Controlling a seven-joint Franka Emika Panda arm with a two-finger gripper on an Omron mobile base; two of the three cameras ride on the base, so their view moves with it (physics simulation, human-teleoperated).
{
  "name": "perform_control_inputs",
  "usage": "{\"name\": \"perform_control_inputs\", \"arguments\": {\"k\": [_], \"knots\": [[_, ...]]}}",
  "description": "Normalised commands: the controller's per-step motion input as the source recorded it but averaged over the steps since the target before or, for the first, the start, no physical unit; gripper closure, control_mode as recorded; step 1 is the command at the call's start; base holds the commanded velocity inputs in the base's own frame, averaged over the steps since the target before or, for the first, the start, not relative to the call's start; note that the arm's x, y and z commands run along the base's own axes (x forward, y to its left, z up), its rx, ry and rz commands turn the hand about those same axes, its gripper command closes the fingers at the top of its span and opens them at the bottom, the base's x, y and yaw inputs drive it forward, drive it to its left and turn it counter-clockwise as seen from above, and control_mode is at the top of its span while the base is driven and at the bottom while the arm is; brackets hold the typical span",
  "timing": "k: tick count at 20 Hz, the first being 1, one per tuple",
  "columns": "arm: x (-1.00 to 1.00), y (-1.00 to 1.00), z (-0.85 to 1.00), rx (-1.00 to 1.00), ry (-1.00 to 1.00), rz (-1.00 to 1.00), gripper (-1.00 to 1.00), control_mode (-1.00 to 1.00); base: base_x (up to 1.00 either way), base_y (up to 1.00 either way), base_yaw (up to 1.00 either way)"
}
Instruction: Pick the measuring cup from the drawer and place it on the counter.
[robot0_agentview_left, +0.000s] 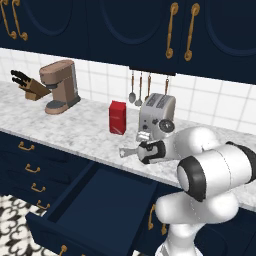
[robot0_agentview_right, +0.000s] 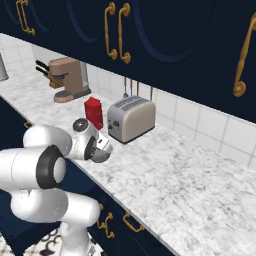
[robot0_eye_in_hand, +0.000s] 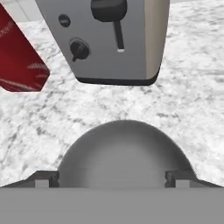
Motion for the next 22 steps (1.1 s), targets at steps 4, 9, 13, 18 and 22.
{"name": "perform_control_inputs", "arguments": {"k": [4,9,13,18,22], "knots": [[-0.03,0.0,0.96,0.0,-0.1,-0.03,-1.0,-1.0,0.0,0.0,0.0],[-0.48,-0.01,0.79,0.0,0.0,-0.03,-1.0,-1.0,0.0,0.0,0.0],[-0.97,-0.14,0.34,0.0,0.0,0.0,-1.0,-1.0,0.0,0.0,0.0],[-0.99,-0.05,0.1,0.0,0.0,0.0,-1.0,-1.0,0.0,0.0,0.0],[-0.6,0.0,0.29,0.0,-0.03,0.0,-1.0,-1.0,0.0,0.0,0.0]]}}
